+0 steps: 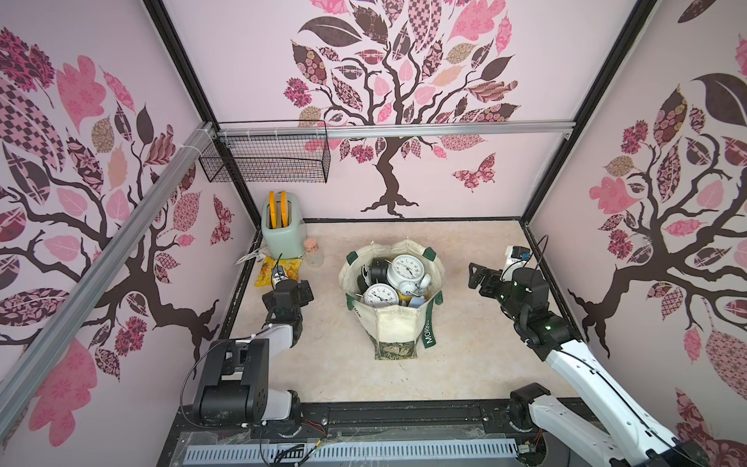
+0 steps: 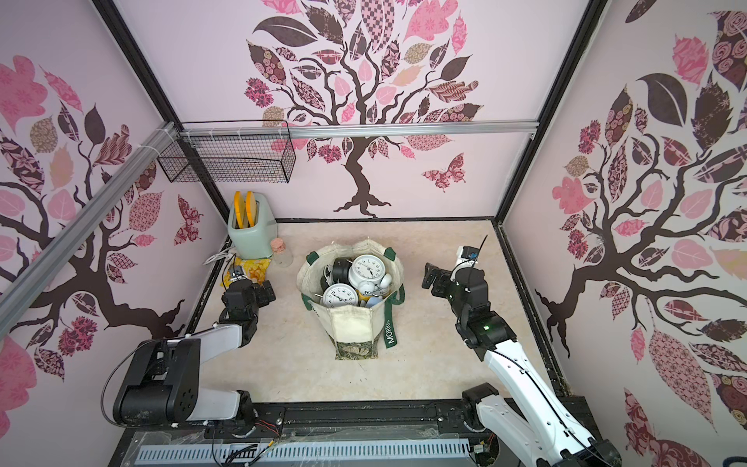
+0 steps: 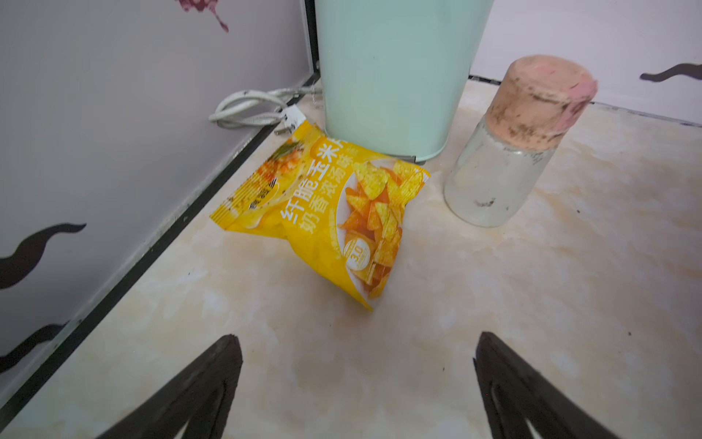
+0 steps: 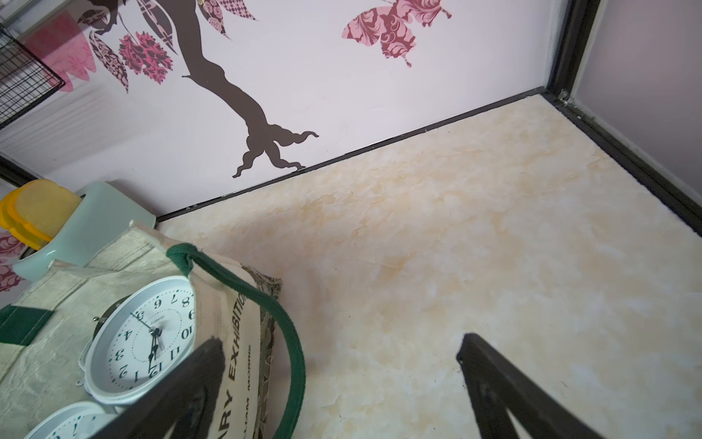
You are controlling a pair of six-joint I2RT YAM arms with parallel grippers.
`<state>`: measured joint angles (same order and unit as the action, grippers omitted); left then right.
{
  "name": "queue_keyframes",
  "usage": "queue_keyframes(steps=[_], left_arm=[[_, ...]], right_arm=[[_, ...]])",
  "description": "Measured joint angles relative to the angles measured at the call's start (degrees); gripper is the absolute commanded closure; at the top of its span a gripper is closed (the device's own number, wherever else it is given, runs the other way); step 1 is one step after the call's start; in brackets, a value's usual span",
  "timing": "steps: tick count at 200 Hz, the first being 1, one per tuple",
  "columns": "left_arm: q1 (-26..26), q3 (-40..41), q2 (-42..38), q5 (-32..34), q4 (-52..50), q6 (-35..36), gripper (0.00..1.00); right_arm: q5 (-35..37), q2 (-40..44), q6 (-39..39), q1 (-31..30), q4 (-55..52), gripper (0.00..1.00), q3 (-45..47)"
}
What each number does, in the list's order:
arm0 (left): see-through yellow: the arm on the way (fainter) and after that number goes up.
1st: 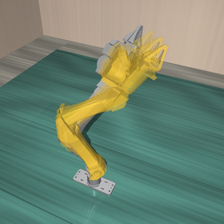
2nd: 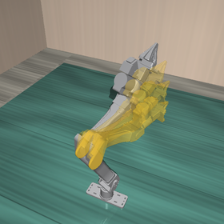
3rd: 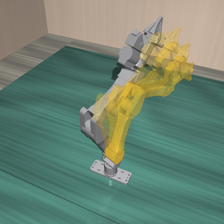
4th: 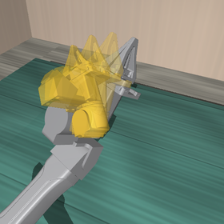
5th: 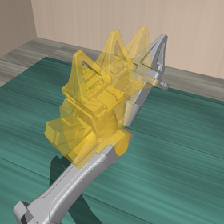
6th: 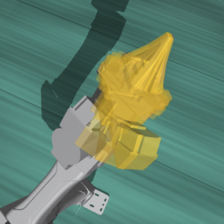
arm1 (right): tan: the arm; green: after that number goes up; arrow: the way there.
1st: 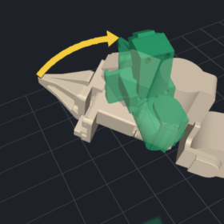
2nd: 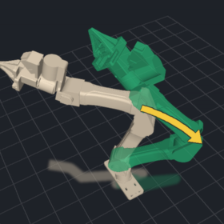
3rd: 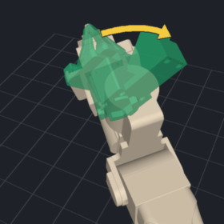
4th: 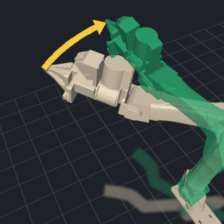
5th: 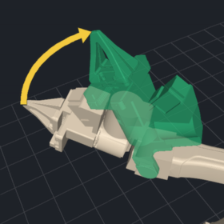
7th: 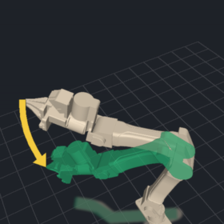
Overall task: Put the alarm clock into the canvas bag
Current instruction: Reset both arms
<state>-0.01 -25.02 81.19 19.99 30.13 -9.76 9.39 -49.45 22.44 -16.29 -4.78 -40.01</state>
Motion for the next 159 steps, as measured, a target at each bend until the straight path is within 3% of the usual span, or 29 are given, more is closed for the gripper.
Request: queue_keyframes(steps=[15, 61, 159], left_arm=[[0.0, 1.8, 1.7, 0.3, 7.9, 0.8, 0.02], [-0.1, 3.6, 6.9, -2.2, 18.2, 2.8, 0.02], [0.6, 3.6, 8.1, -3.7, 20.1, 5.0, 0.02]], right_arm=[[0.2, -1.0, -0.2, 0.9, 1.0, 0.01, 0.0], [2.0, -4.1, -0.9, 2.5, 3.6, 0.0, 0.3], [5.4, -12.3, -1.8, 6.8, 11.8, 0.0, 0.3]])
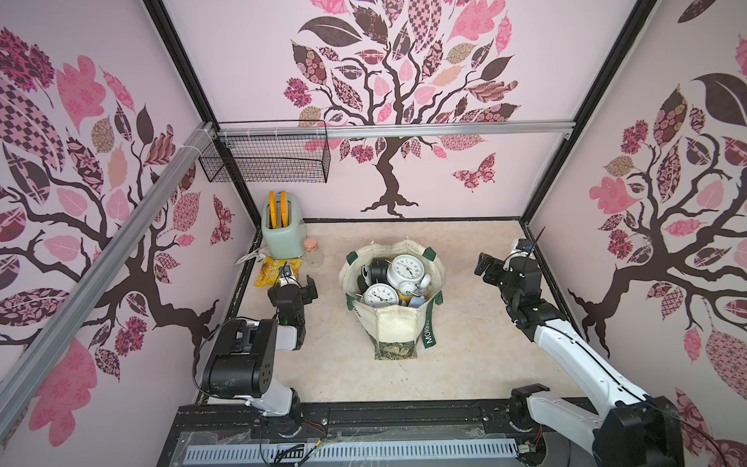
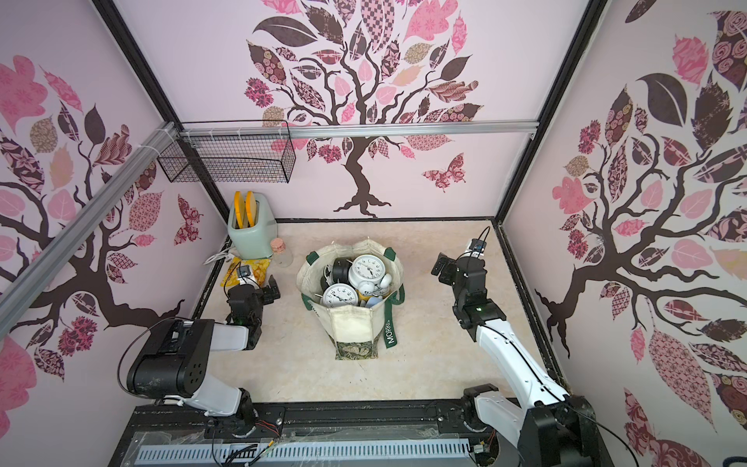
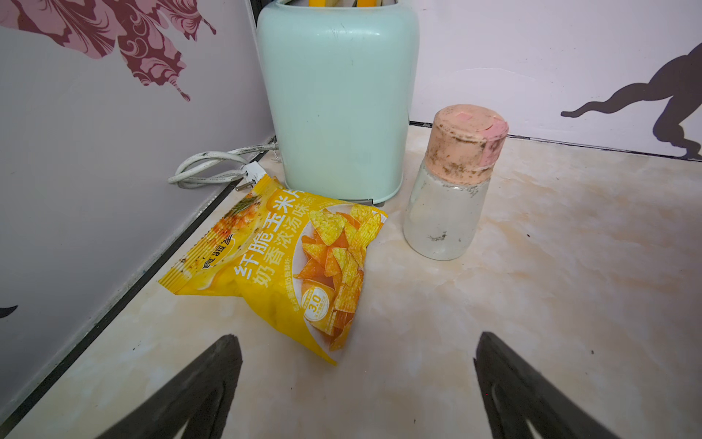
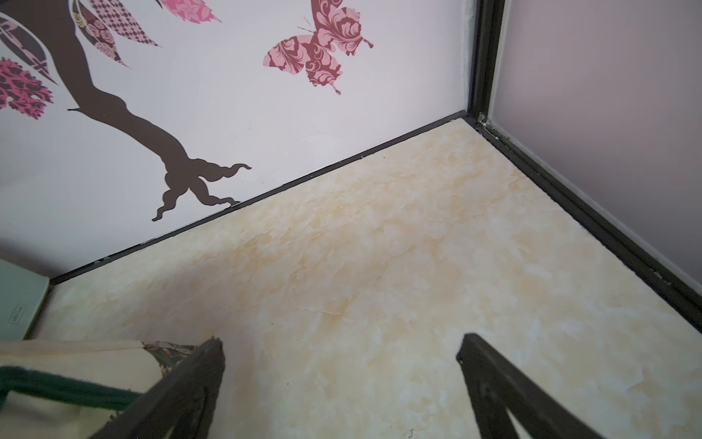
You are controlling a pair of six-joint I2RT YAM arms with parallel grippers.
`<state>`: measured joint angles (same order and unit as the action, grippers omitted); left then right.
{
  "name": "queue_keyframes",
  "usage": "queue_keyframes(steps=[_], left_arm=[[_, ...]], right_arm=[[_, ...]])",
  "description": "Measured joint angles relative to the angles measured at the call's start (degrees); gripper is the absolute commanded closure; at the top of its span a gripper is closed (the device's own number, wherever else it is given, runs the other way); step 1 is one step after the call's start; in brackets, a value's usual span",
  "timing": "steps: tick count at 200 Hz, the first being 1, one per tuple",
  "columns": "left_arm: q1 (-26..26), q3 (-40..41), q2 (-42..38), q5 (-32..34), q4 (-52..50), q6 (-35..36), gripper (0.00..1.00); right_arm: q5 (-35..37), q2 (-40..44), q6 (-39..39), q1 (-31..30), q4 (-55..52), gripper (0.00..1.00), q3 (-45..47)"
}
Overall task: Put the alarm clock into the canvas bag
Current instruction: Reset both arms
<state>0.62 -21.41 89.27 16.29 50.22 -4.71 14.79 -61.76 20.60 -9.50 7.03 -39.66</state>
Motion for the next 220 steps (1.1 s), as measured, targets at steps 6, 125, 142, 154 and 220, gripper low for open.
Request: queue_keyframes(steps=[6, 125, 142, 154, 220], left_arm=[[0.0, 0.0, 0.0, 0.0, 0.0, 0.0, 0.02], [0.1, 0.0, 0.0, 0.1, 0.0, 0.2, 0.02], [0.1, 0.0, 0.0, 0.1, 0.0, 0.2, 0.02], [0.1, 0.0, 0.0, 0.1, 0.0, 0.2, 0.02], [0.1, 0.0, 0.0, 0.1, 0.0, 0.2, 0.02]], right_arm=[[0.3, -0.7, -0.1, 0.3, 0.6, 0.0, 0.1], [7.6, -14.9, -10.1, 2.4, 33.0, 0.0, 16.3], [7.5, -15.8, -12.5, 2.4, 38.1, 0.0, 16.5], [7.5, -16.2, -14.6, 2.4, 40.6, 0.0, 16.6], [3.2, -16.5, -19.8, 2.4, 43.8, 0.0, 16.8]])
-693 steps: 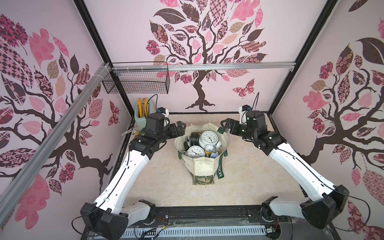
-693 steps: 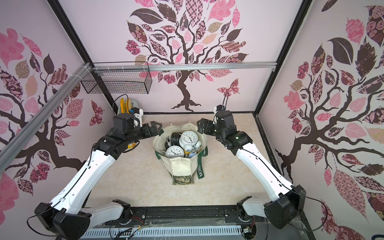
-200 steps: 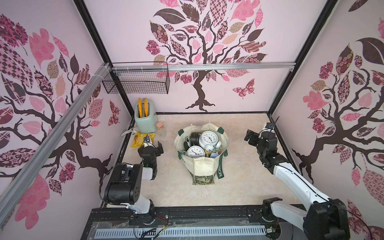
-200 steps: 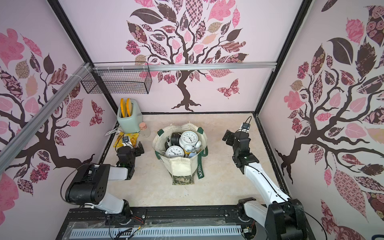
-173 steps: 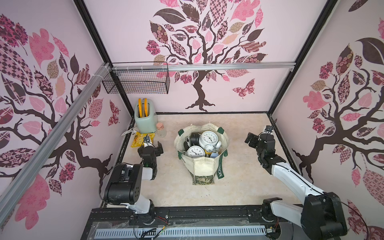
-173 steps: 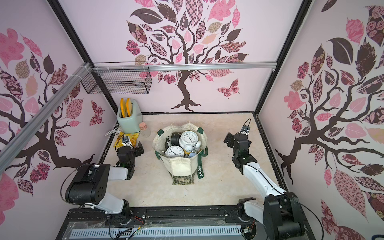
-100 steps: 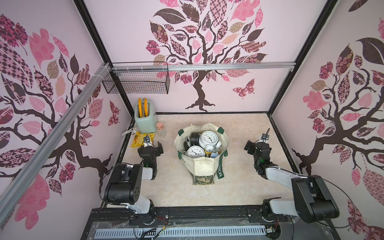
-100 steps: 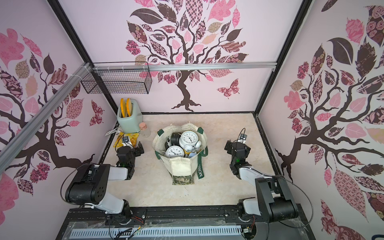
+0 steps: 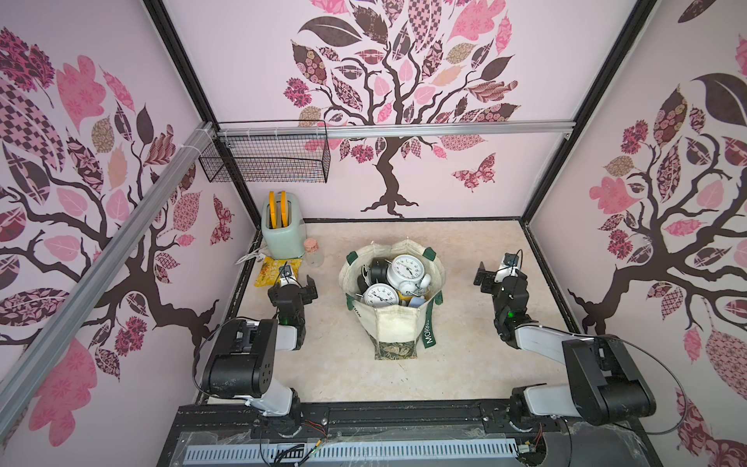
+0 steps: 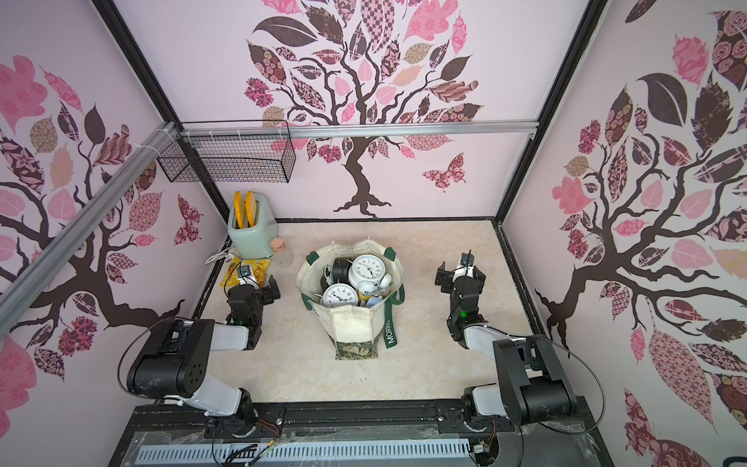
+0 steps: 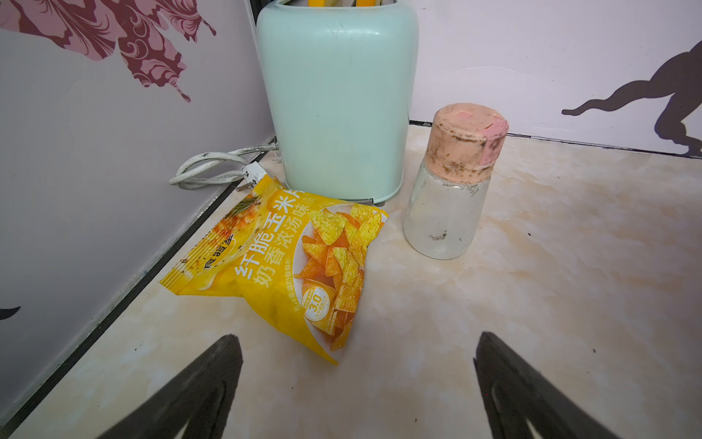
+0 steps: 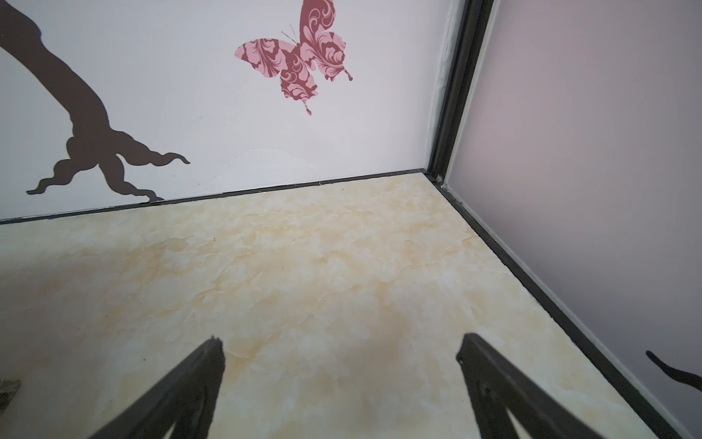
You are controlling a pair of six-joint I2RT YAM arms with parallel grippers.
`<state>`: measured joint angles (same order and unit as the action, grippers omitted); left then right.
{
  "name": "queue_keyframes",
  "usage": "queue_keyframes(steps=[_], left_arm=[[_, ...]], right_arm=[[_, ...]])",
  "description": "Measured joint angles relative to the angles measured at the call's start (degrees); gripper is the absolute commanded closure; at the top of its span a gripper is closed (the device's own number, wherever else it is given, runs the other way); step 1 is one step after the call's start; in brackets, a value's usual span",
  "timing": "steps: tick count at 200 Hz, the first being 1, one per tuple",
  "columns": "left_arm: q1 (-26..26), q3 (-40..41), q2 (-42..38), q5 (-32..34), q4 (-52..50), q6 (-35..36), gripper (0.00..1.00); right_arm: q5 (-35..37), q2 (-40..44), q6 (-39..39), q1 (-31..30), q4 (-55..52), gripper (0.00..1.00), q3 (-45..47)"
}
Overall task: Put the alarm clock into the canvas bag
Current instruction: Reset both arms
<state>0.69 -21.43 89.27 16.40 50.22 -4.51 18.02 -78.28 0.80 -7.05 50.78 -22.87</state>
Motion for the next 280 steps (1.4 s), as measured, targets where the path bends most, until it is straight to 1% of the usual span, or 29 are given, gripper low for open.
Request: queue_keyframes(steps=[36, 62, 87, 117, 130, 151, 163, 173, 211, 280], left_arm=[[0.0, 0.0, 0.0, 0.0, 0.0, 0.0, 0.02], [0.0, 0.0, 0.0, 0.0, 0.0, 0.0, 0.02], [0.0, 0.0, 0.0, 0.0, 0.0, 0.0, 0.02], [0.0, 0.0, 0.0, 0.0, 0.0, 0.0, 0.02], [0.0, 0.0, 0.0, 0.0, 0.0, 0.0, 0.02], [0.0, 0.0, 0.0, 0.0, 0.0, 0.0, 0.02], [0.0, 0.0, 0.0, 0.0, 0.0, 0.0, 0.02], [0.0, 0.0, 0.0, 0.0, 0.0, 0.0, 0.02], [0.0, 0.0, 0.0, 0.0, 0.0, 0.0, 0.02], [0.0, 0.0, 0.0, 0.0, 0.0, 0.0, 0.02]], right_arm=[[-2.8, 0.3, 0.1, 0.0, -2.7, 0.0, 0.2], [-3.3, -1.3, 0.4, 0.0, 0.4, 0.0, 3.6], [-4.5, -3.3, -1.0, -1.0, -0.1, 0.0, 3.8], [-5.9, -4.7, -3.3, -1.6, 9.0, 0.01, 7.3], [-5.7, -5.6, -3.4, -1.6, 11.1, 0.0, 8.8], [-8.8, -10.6, -1.9, 2.2, 17.1, 0.0, 9.7], [-10.0, -11.1, -1.0, 3.9, 14.0, 0.01, 8.6], [-10.7, -11.3, -0.6, 4.6, 14.7, 0.01, 8.2], [-12.7, -11.6, 0.3, 4.6, 15.4, 0.01, 7.1], [-13.4, -11.6, 0.5, 4.6, 15.2, 0.0, 7.0]])
